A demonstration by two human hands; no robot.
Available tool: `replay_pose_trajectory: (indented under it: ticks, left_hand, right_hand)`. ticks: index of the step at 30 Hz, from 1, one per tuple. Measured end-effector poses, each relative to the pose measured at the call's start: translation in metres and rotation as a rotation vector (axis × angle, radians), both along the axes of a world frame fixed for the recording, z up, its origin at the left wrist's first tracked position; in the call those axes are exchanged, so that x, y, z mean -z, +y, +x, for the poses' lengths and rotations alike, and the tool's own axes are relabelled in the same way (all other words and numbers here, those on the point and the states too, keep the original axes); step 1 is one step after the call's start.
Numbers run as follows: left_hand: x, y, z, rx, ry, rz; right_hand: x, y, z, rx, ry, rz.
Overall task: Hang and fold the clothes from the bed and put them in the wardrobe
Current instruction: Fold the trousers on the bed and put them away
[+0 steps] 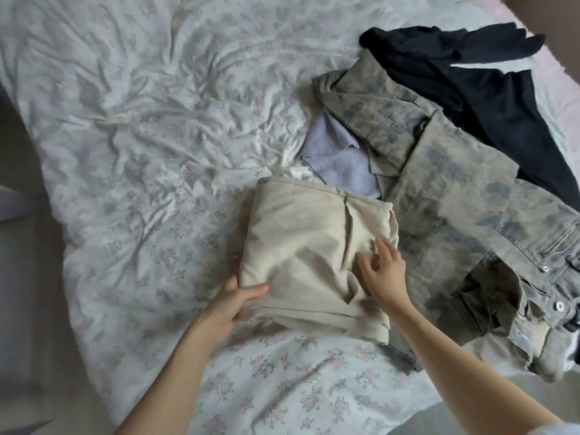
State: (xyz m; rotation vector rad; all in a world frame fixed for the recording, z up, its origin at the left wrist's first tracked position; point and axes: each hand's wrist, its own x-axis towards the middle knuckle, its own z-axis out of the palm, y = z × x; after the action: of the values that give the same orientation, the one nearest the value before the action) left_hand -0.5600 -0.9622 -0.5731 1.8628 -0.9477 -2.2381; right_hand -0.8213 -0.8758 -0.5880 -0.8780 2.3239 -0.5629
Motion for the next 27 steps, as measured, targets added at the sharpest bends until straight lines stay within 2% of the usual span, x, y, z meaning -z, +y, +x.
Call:
replay_pose_trajectory:
  ticks: [2, 4, 6, 8, 11, 15, 17, 22, 27]
  left_hand:
    - [-0.002, -0.008, 0.002, 0.132, -0.131, -0.077]
    - [0.004, -0.016, 0.004, 0.305, -0.318, -0.193]
    - [0.009, -0.023, 0.0, 0.309, -0.356, -0.296]
    - [0.011, -0.032, -0.012, 0.226, -0.321, -0.357]
    - [0.011, -0.047, -0.033, -0.007, -0.135, -0.263]
    - [0.0, -0.06, -0.044, -0.015, 0.035, 0.01]
    - [-0.005, -0.061, -0.044, -0.013, 0.064, 0.058]
    - [-0.042, -0.057, -0.034, -0.128, 0.102, -0.04]
    - [-0.121, -0.06, 0.0, -0.279, 0.122, -0.208]
  right_hand:
    - [-0.003, 0.01, 0.004, 0.182, -0.071, 0.041]
    - [-0.003, 0.018, 0.007, 0.245, -0.141, 0.109]
    - [-0.001, 0.018, 0.006, 0.253, -0.218, 0.062]
    - [0.002, 0.016, 0.001, 0.263, -0.303, 0.009]
    - [0.011, 0.013, -0.009, 0.35, -0.455, -0.043]
    - [0.013, 0.004, -0.013, 0.403, -0.612, -0.166]
    - [0.005, -0.001, -0.014, 0.394, -0.635, -0.202]
    - [-0.037, -0.018, -0.013, 0.339, -0.652, -0.308]
    - [-0.095, -0.061, 0.009, 0.166, -0.674, -0.426]
